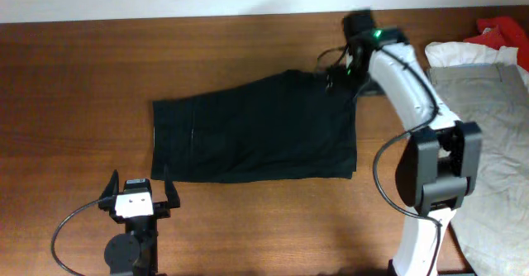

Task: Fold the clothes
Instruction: 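Release the shorts and raise the right gripper back toward the pile, then grasp the left end of the black shorts with the left gripper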

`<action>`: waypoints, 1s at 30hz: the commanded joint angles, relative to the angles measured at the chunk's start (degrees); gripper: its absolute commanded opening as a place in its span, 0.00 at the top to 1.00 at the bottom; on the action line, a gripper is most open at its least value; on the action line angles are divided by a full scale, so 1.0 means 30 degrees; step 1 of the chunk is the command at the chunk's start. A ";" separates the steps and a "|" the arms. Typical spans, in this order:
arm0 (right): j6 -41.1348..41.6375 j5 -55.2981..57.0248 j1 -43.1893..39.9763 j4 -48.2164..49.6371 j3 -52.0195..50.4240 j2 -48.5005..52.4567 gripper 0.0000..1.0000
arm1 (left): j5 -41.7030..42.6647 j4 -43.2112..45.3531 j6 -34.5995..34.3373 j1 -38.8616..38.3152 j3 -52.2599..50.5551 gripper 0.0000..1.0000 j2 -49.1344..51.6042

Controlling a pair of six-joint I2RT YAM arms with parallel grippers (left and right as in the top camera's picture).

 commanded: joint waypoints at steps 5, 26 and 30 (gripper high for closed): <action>0.0554 0.0619 -0.2047 -0.0182 0.5238 -0.0452 0.01 | -0.0109 0.0080 0.0321 -0.0058 -0.0102 0.01 -0.0073; 0.0554 0.0962 -0.6258 0.0539 0.5202 -0.0372 0.01 | 1.0185 -1.2633 0.2506 0.1304 2.3860 0.01 2.4145; 0.0554 0.0962 -0.6258 0.0539 0.5202 -0.0372 0.01 | 1.0156 -1.4513 0.2506 0.1559 2.6032 0.01 2.9456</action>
